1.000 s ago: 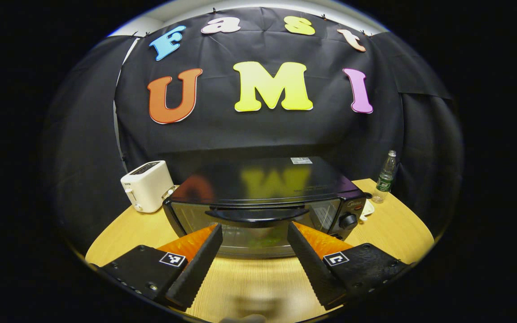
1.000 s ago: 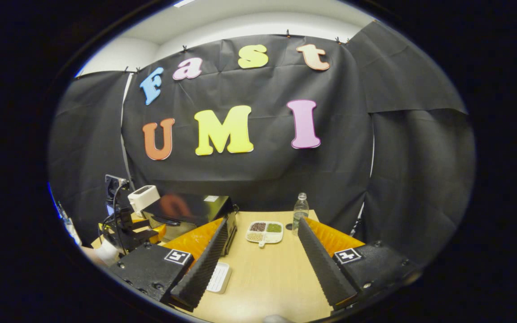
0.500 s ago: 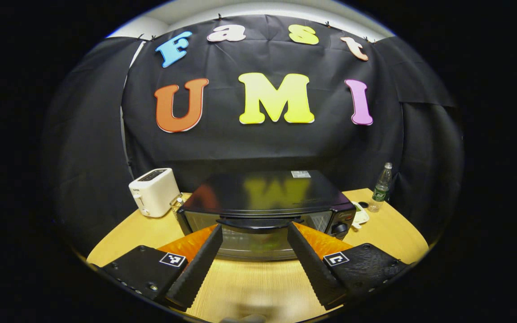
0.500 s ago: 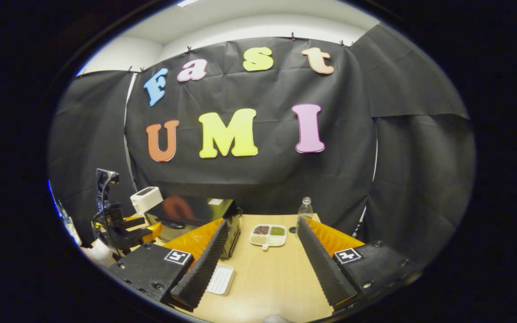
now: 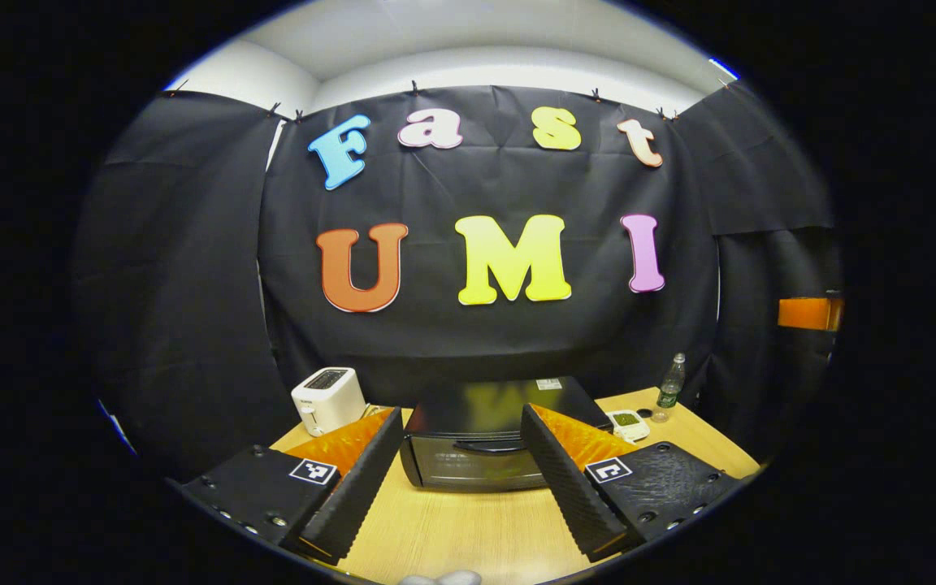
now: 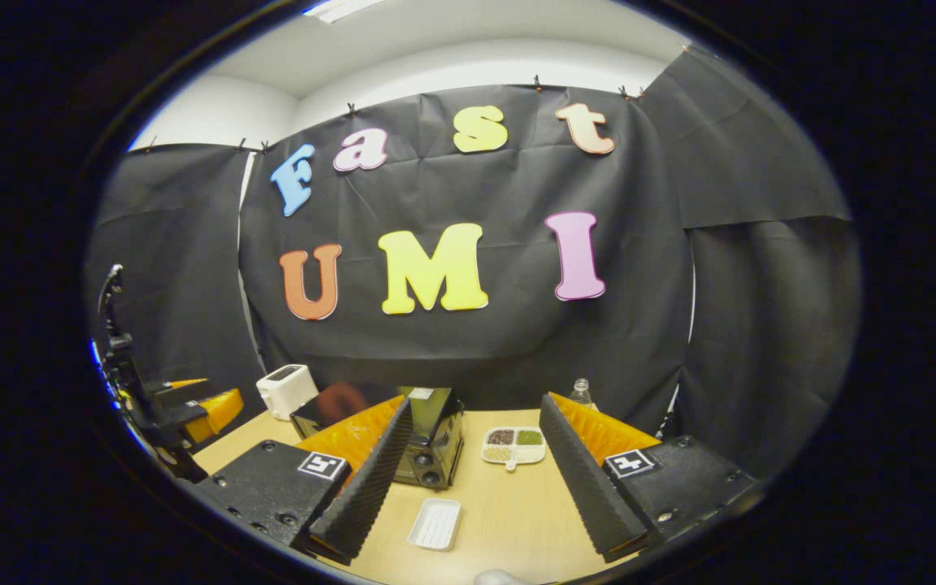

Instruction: Open the electric oven with the left hand, put the food in, and close the electric oven.

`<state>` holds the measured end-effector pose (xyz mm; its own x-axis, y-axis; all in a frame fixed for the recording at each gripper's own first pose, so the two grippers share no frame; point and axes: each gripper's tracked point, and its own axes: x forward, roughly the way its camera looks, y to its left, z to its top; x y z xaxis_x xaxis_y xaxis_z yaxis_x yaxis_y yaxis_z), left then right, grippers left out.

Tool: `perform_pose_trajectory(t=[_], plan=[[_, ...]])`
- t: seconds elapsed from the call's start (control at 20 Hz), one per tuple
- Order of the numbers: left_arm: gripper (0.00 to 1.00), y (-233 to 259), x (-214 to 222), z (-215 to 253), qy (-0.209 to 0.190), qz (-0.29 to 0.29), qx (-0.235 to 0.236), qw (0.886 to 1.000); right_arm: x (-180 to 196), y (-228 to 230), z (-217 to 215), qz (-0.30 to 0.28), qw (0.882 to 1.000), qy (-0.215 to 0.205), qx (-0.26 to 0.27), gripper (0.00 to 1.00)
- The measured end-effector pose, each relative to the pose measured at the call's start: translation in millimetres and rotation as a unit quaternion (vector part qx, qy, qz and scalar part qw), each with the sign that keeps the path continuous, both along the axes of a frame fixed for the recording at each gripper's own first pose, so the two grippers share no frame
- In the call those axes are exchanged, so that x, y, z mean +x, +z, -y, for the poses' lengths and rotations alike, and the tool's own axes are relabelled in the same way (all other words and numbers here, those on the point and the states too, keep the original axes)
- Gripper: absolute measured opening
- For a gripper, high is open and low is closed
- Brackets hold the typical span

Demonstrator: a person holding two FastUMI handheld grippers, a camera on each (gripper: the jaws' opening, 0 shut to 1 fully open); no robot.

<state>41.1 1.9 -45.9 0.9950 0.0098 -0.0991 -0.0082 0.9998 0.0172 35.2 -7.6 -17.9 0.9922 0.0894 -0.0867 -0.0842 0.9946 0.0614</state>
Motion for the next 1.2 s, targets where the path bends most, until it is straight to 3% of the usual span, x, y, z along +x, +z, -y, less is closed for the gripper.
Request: perform_pose_trajectory(t=[0.35, 0.8, 0.85, 0.9, 1.15, 1.2], plan=[[0.95, 42, -39, -22, 0.003, 0.022, -0.005, 1.0, -21, 23, -18, 0.021, 0.999, -0.018, -0.015, 0.95], [0.95, 62, -51, -35, -0.001, 0.037, -0.015, 0.999, -32, 33, -35, 0.026, 0.999, -0.019, -0.026, 0.95], [0.95, 64, -52, -34, -0.003, 0.038, -0.015, 0.999, -34, 34, -35, 0.027, 0.999, -0.019, -0.028, 1.0], [0.95, 64, -52, -34, -0.004, 0.037, -0.015, 0.999, -34, 35, -35, 0.03, 0.999, -0.021, -0.029, 0.95], [0.95, 71, -53, -32, -0.007, 0.044, -0.009, 0.999, -39, 40, -33, 0.038, 0.998, -0.031, -0.025, 0.95], [0.89, 74, -53, -31, -0.01, 0.044, -0.008, 0.999, -40, 42, -32, 0.041, 0.998, -0.033, -0.024, 0.95]])
